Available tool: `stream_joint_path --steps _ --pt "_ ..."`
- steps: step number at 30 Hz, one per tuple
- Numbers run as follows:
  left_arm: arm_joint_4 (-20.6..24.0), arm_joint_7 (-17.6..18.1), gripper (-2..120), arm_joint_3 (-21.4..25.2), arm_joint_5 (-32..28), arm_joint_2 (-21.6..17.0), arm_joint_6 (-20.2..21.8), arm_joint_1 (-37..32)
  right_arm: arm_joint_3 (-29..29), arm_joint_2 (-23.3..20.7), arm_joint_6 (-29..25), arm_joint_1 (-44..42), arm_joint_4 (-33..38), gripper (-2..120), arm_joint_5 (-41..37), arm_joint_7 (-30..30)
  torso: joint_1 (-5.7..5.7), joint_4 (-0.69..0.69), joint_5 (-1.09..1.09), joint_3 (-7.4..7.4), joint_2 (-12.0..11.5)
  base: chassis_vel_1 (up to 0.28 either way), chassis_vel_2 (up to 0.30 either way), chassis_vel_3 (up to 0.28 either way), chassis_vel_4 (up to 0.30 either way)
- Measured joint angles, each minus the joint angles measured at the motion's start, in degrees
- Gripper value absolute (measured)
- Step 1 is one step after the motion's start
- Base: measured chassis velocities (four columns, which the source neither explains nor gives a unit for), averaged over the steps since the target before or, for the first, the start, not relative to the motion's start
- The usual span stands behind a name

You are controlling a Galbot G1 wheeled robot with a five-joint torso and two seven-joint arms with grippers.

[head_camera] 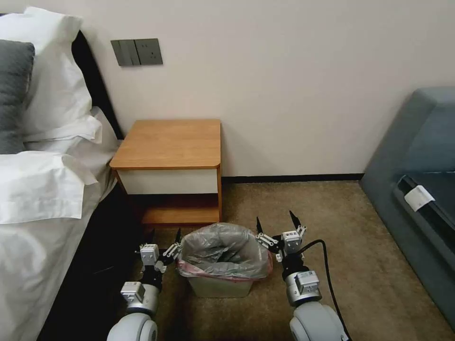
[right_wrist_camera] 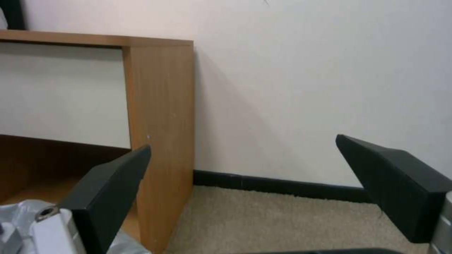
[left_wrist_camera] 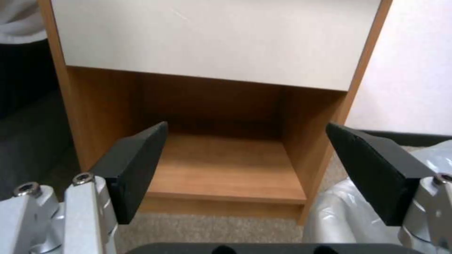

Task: Pick up the garbage bag from the table and place it over the trash can.

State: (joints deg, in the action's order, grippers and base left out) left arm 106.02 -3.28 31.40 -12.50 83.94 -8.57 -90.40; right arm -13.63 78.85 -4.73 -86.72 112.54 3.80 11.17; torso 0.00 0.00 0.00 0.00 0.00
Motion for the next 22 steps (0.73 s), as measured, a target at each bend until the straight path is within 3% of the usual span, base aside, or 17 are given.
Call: stream_joint_path --steps 22 --pt "0.28 0.13 86 -0.01 -0.17 0.0 0.4 -0.04 0.01 -0.13 0.21 0.09 0.15 100 -0.27 -0.12 0.0 0.0 0.0 0.0 0.0 0.0 0.0 0.0 0.0"
